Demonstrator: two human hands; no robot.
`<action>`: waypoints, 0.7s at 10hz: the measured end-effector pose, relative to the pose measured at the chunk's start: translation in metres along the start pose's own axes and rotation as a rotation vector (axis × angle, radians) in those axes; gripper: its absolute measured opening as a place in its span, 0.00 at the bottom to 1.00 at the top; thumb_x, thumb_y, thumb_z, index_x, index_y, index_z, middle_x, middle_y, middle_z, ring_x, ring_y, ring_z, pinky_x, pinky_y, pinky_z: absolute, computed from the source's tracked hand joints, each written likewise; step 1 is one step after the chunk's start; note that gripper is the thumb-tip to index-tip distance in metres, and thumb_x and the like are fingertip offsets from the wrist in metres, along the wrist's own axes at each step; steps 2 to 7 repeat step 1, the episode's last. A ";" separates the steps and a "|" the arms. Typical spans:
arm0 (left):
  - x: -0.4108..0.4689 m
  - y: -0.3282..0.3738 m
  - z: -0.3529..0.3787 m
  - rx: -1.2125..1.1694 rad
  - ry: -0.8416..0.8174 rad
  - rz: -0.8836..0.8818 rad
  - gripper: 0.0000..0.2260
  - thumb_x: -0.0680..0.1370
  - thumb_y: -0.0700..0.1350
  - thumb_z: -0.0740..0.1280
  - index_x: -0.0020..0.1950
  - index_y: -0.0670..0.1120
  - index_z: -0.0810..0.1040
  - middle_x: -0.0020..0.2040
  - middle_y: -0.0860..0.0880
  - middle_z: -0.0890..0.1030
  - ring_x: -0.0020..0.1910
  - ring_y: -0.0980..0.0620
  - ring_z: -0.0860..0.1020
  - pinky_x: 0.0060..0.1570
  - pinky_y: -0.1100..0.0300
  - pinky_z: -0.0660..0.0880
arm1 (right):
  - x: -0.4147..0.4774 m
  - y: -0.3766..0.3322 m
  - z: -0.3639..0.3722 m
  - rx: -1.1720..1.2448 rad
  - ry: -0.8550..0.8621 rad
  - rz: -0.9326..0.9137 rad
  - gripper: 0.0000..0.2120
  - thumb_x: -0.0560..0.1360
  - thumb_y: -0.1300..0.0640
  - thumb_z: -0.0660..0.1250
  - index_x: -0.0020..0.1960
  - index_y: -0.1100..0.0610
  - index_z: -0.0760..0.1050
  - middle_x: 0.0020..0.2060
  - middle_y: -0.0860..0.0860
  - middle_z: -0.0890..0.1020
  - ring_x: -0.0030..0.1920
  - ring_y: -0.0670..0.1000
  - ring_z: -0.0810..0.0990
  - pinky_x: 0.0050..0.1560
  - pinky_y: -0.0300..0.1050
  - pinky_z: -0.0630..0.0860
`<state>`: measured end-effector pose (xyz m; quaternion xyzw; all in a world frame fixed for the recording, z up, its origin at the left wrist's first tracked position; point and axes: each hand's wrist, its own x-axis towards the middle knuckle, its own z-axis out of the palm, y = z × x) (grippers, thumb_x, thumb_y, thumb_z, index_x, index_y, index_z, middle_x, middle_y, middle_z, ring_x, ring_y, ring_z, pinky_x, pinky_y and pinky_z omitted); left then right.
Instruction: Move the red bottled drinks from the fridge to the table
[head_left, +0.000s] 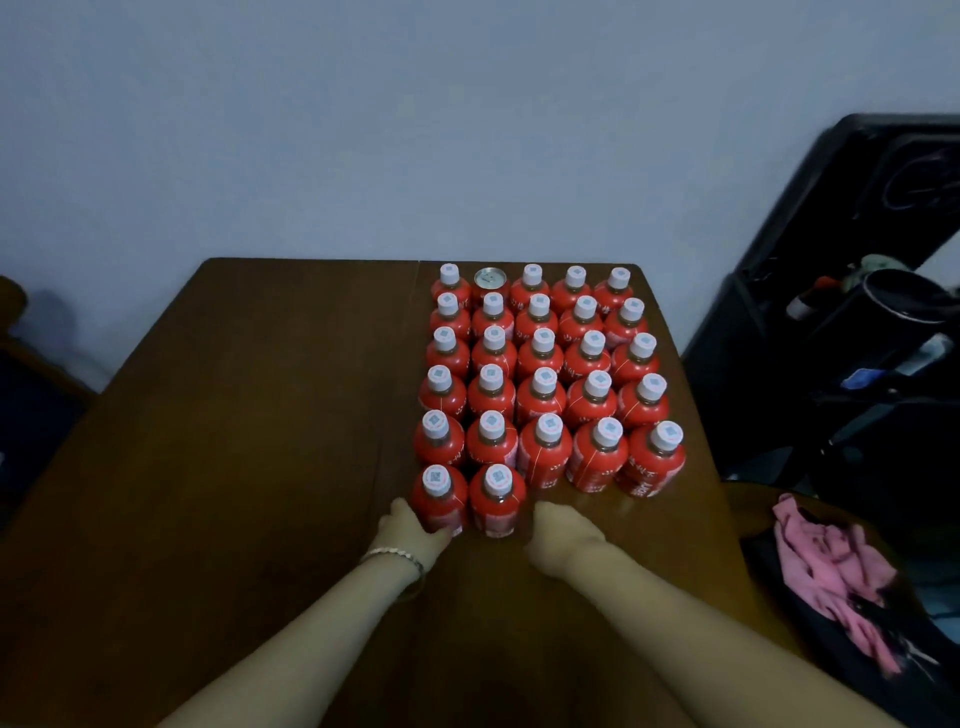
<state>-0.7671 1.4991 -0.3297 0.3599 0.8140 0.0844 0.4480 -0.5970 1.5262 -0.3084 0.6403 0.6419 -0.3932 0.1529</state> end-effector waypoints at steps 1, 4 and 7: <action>-0.038 0.011 -0.013 0.100 -0.034 0.074 0.08 0.76 0.51 0.65 0.42 0.48 0.75 0.42 0.48 0.78 0.45 0.48 0.77 0.44 0.59 0.71 | -0.028 0.008 -0.020 -0.103 0.019 0.010 0.17 0.77 0.60 0.62 0.65 0.62 0.70 0.64 0.56 0.74 0.63 0.56 0.75 0.59 0.46 0.72; -0.038 0.011 -0.013 0.100 -0.034 0.074 0.08 0.76 0.51 0.65 0.42 0.48 0.75 0.42 0.48 0.78 0.45 0.48 0.77 0.44 0.59 0.71 | -0.028 0.008 -0.020 -0.103 0.019 0.010 0.17 0.77 0.60 0.62 0.65 0.62 0.70 0.64 0.56 0.74 0.63 0.56 0.75 0.59 0.46 0.72; -0.038 0.011 -0.013 0.100 -0.034 0.074 0.08 0.76 0.51 0.65 0.42 0.48 0.75 0.42 0.48 0.78 0.45 0.48 0.77 0.44 0.59 0.71 | -0.028 0.008 -0.020 -0.103 0.019 0.010 0.17 0.77 0.60 0.62 0.65 0.62 0.70 0.64 0.56 0.74 0.63 0.56 0.75 0.59 0.46 0.72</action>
